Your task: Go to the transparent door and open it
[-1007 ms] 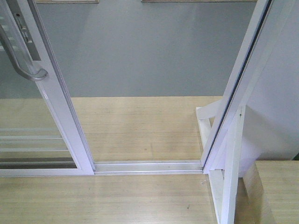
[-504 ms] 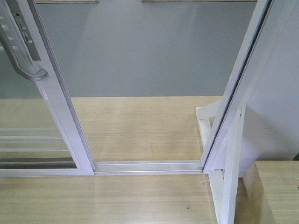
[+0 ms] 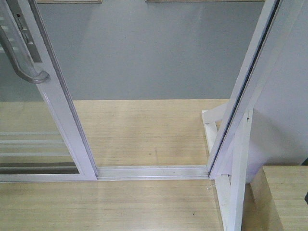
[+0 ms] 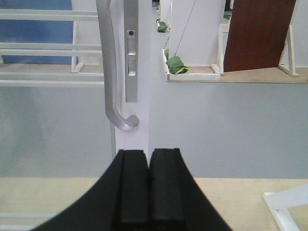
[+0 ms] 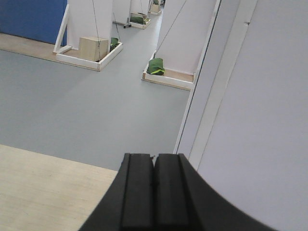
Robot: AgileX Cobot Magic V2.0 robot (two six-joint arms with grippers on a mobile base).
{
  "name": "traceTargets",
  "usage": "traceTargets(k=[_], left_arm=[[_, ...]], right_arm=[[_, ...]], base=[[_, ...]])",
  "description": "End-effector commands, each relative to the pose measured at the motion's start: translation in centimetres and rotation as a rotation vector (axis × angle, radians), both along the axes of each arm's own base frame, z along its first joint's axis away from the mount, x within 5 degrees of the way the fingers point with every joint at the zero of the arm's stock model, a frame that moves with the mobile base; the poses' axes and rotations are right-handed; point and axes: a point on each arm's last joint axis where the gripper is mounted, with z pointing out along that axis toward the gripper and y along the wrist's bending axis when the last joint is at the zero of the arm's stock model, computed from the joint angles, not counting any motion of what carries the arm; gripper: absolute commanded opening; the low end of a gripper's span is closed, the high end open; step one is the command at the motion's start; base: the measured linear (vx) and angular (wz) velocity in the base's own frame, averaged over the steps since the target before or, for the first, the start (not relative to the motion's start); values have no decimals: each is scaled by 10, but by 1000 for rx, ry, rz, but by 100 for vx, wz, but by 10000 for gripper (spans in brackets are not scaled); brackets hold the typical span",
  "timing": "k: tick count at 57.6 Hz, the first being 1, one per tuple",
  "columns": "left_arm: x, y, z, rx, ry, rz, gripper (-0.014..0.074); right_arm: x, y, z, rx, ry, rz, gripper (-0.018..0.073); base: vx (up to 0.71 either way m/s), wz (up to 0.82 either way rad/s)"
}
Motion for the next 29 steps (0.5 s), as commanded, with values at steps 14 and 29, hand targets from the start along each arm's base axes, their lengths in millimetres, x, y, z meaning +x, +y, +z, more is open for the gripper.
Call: traceTargets(k=[14, 29], left_arm=[[-4, 0, 18, 13, -127, -1, -6], [-14, 0, -35, 72, -131, 1, -6]], right_arm=[[1, 1, 15, -11, -88, 15, -1], [1, 1, 15, -11, -88, 15, -1]], base=[[0, 0], [0, 0]])
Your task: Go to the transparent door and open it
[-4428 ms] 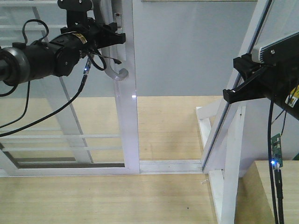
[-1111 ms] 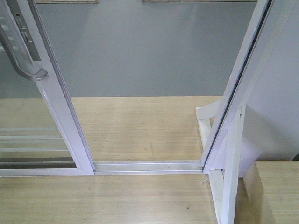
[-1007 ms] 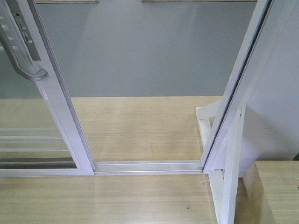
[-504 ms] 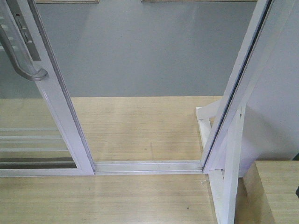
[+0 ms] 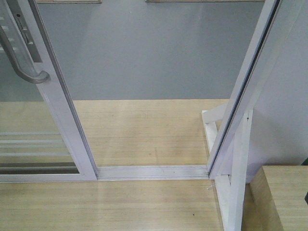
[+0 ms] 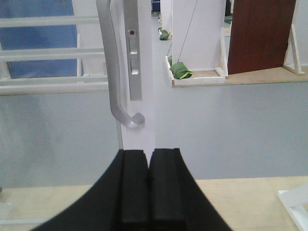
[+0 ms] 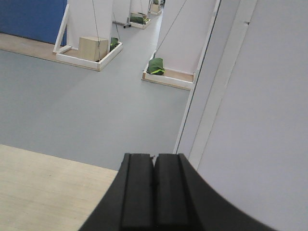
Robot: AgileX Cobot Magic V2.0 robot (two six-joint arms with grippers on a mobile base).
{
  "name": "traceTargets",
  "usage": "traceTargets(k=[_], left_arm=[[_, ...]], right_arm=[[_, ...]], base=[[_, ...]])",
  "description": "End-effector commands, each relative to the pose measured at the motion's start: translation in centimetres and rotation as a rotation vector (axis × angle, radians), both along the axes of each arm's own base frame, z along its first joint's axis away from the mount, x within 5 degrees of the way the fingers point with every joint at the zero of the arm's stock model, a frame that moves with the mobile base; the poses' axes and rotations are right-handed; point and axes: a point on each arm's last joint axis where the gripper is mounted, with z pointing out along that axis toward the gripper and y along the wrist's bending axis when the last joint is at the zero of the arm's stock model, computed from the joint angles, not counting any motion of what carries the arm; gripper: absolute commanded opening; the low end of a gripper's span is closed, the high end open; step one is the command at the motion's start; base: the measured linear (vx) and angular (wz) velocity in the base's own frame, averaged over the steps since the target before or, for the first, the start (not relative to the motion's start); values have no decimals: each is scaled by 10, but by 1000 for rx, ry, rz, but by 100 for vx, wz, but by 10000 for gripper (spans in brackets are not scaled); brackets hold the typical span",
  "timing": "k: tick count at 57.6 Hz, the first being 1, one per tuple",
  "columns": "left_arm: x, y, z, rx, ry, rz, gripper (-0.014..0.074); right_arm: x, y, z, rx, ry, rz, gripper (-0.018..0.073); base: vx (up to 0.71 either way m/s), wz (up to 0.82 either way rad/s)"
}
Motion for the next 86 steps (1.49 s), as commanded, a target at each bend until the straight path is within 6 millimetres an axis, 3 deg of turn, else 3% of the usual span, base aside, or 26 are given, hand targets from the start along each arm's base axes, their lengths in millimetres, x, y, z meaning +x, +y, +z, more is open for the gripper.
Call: traceTargets(k=[1, 6, 61, 73, 80, 86], left_arm=[[-1, 0, -3, 9, -113, 0, -6], [0, 0, -21, -9, -148, 2, -6], [0, 0, -22, 4, -113, 0, -6], [0, 0, -22, 4, -113, 0, -6], [0, 0, -22, 4, -113, 0, -6], [0, 0, -22, 4, -113, 0, -6]], right_arm=[[1, 1, 15, -11, -89, 15, -1], [1, 1, 15, -11, -88, 15, -1], [1, 1, 15, -9, -87, 15, -1], [0, 6, 15, 123, -65, 54, -1], [0, 9, 5, 114, -75, 83, -1], [-3, 9, -18, 129, -94, 86, -1]], base=[[0, 0], [0, 0], [0, 0], [0, 0], [0, 0], [0, 0]])
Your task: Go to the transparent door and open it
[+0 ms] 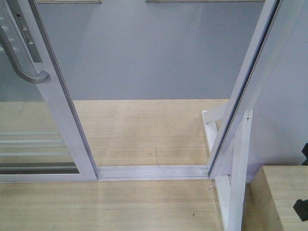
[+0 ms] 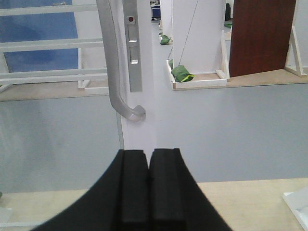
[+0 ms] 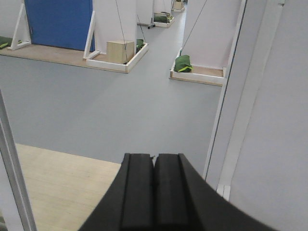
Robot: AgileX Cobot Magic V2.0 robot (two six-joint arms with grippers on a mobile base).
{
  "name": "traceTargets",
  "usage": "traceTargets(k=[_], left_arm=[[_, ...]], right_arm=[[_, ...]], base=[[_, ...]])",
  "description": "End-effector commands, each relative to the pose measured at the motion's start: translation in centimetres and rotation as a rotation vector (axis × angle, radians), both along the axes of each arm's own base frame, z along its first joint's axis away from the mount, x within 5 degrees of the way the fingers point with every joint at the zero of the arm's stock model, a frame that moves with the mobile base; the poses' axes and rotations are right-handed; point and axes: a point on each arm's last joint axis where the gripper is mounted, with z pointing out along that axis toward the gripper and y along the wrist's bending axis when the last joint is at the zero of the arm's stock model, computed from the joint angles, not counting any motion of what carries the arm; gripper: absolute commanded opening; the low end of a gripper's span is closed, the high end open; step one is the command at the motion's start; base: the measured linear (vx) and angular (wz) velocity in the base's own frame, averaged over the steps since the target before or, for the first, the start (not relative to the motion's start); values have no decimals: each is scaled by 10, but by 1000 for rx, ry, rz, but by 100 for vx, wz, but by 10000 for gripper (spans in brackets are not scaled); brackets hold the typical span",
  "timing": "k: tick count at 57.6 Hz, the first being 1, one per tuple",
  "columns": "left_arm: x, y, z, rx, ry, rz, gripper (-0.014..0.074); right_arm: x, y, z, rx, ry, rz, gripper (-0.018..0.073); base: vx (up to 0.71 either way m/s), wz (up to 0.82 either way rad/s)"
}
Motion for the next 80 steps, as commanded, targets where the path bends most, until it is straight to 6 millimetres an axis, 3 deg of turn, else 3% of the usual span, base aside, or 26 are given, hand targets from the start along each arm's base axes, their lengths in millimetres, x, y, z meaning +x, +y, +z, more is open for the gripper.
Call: traceTargets(k=[1, 9, 14, 80], left_arm=[[0, 0, 3, -6, -74, -2, -6], [0, 0, 3, -6, -74, -2, -6], [0, 0, 3, -6, -74, -2, -6], [0, 0, 3, -6, -74, -2, -6]], right_arm=[[-2, 0, -1, 22, -118, 0, -1], [-7, -2, -38, 53, -113, -8, -1], [-6, -2, -47, 78, -30, -20, -1], [-6, -3, -47, 20, -40, -23, -1]], base=[[0, 0], [0, 0], [0, 0], [0, 0]])
